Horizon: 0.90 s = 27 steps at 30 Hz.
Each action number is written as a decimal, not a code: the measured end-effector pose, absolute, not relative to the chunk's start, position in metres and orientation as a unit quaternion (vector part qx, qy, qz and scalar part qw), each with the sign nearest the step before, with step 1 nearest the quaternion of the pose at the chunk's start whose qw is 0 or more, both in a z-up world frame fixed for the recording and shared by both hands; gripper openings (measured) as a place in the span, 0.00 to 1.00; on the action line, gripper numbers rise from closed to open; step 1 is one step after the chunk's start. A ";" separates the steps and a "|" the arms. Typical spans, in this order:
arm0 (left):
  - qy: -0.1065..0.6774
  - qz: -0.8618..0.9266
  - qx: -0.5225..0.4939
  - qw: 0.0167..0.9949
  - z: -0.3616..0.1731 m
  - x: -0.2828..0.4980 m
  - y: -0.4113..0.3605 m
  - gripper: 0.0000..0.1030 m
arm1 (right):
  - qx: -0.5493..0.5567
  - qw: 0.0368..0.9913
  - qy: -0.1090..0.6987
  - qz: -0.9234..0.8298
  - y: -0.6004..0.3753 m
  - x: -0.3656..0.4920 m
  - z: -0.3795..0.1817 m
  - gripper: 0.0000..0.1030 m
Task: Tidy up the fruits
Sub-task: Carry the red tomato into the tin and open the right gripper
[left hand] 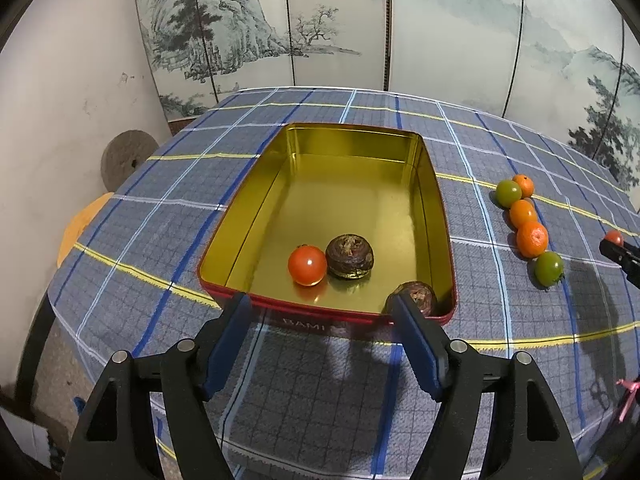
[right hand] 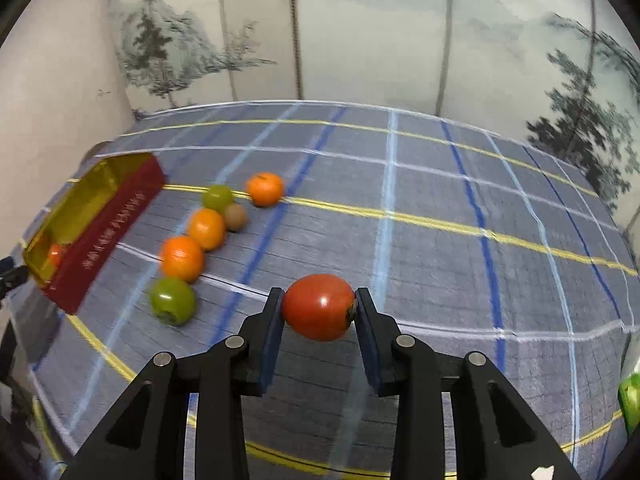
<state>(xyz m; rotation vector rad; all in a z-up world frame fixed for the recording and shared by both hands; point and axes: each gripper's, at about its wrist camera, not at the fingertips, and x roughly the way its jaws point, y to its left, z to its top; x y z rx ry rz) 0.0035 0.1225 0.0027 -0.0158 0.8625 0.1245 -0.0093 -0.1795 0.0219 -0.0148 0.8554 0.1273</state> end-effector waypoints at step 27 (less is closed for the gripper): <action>0.412 0.143 -0.051 0.898 0.002 -0.016 0.189 0.71 | -0.083 0.867 0.389 0.301 0.042 0.002 0.035 0.31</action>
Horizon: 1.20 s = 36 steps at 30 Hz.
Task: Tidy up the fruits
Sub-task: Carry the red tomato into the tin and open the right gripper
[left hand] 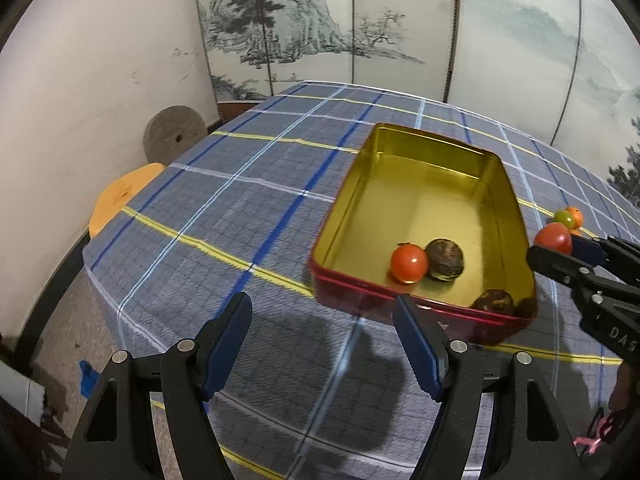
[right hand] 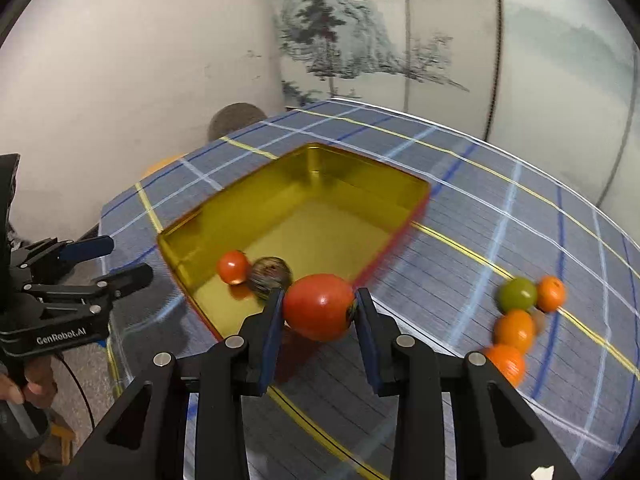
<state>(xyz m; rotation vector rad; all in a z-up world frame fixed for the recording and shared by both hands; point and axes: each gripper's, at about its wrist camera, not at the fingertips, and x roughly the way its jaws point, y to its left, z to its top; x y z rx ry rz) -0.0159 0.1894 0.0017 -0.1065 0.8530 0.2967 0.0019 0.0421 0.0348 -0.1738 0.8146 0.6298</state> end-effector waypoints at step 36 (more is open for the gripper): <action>0.419 0.155 -0.065 0.892 -0.003 -0.022 0.204 0.71 | -0.138 0.845 0.412 0.313 0.100 0.007 0.002 0.34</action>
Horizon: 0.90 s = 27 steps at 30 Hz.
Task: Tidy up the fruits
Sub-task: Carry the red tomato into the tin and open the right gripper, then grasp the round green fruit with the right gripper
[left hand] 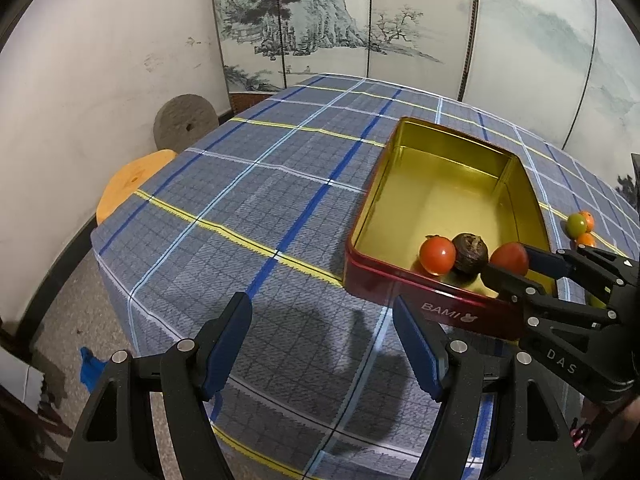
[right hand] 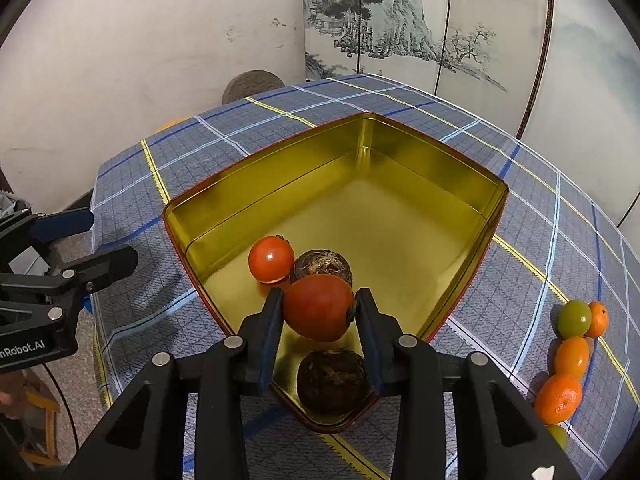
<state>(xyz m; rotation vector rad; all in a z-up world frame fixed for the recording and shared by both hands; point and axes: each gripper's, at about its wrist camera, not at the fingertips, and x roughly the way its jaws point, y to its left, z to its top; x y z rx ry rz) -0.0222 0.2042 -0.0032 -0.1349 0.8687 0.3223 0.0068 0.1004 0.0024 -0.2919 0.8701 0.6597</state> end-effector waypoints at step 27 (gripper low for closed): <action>0.406 0.078 -0.034 0.910 0.014 -0.011 0.138 0.71 | -0.068 0.888 0.424 0.164 -0.072 -0.020 0.008 0.42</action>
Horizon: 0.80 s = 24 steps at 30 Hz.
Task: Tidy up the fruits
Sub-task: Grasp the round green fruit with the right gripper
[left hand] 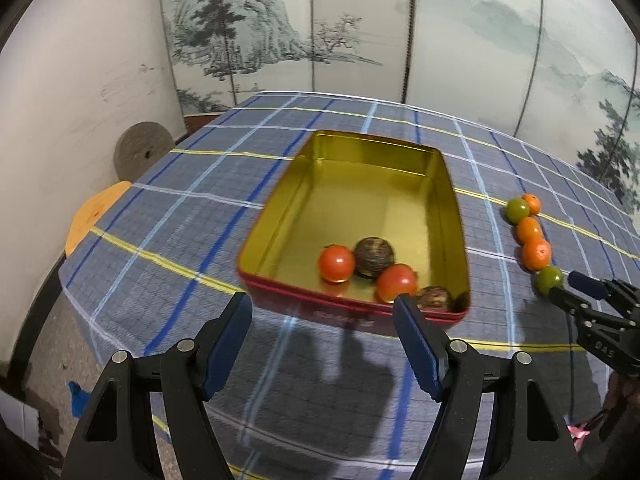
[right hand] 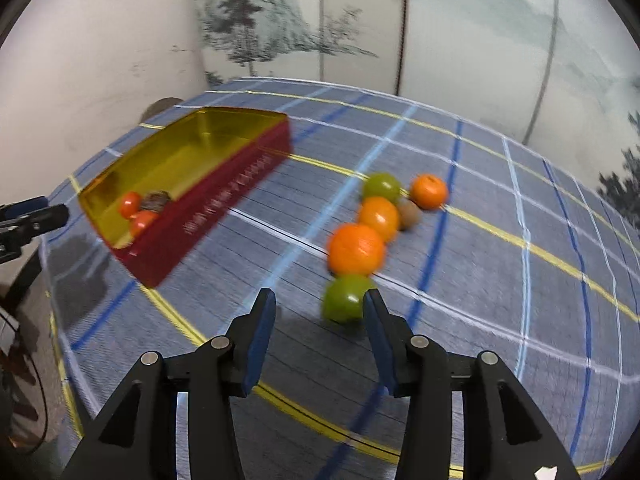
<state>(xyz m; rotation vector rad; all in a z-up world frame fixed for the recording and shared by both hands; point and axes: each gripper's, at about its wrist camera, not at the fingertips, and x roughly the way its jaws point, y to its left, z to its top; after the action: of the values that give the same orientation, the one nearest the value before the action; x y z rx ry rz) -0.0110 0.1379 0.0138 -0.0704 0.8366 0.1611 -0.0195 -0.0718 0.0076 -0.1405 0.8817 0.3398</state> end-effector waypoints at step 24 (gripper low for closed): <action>0.436 -0.034 0.017 0.899 0.009 0.056 0.026 0.71 | -0.022 0.884 0.442 0.152 -0.105 0.001 -0.015 0.32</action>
<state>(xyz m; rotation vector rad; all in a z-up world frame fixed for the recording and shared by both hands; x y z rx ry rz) 0.0557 0.0261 0.0087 0.0345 0.9015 -0.0696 0.0010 -0.1048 -0.0154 -0.0459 0.9207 0.3153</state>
